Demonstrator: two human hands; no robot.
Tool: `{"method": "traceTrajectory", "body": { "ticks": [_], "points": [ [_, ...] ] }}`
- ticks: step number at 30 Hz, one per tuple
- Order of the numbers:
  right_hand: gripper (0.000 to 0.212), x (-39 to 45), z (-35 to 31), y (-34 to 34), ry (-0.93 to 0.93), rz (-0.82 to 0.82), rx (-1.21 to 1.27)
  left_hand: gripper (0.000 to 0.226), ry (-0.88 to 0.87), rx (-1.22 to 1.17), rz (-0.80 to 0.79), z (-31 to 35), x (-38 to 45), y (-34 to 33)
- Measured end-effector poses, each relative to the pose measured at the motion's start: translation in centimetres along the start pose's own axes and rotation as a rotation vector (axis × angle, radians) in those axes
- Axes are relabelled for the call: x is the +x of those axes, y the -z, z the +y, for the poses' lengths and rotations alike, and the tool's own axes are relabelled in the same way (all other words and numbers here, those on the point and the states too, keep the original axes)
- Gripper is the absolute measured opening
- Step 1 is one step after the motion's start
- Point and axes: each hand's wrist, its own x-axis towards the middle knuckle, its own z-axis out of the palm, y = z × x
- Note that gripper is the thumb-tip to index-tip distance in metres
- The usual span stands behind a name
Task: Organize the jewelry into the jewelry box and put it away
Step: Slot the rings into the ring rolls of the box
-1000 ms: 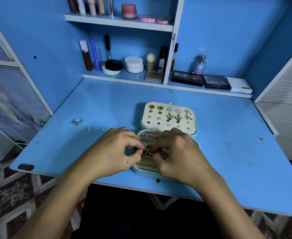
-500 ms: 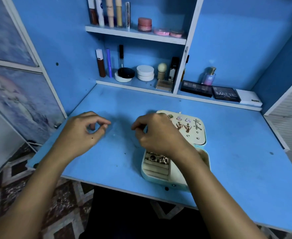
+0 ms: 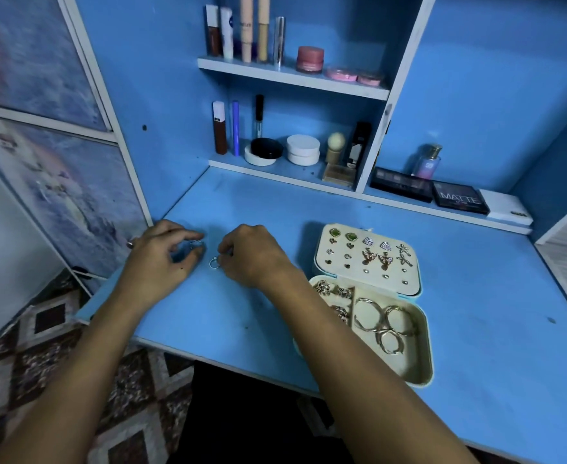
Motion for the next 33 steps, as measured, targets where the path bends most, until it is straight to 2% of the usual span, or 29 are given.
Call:
{"method": "traceTrajectory", "body": {
  "ticks": [2,8,15,17,22,33],
  "points": [
    [0.028,0.3,-0.2,-0.2,-0.019,-0.004,0.001,0.019,-0.027,0.010,0.011,0.0,-0.1,-0.1],
    [0.017,0.1,-0.8,-0.3,-0.052,0.035,-0.020,0.011,-0.014,0.005,-0.003,-0.3,-0.1,-0.2],
    [0.017,0.0,-0.5,0.1,-0.069,0.034,-0.017,0.010,-0.001,-0.035,-0.022,-0.5,-0.1,0.0],
    [0.009,-0.3,-0.1,0.9,-0.067,0.048,0.017,0.010,-0.023,-0.032,-0.015,-0.5,-0.1,0.0],
    [0.007,-2.0,1.6,3.1,-0.042,0.099,0.114,0.011,-0.133,0.020,-0.002,0.0,0.0,-0.2],
    [0.016,-7.5,6.0,6.4,0.040,0.341,0.163,0.014,-0.102,-0.349,-0.086,7.7,-0.3,-1.3]
  ]
}}
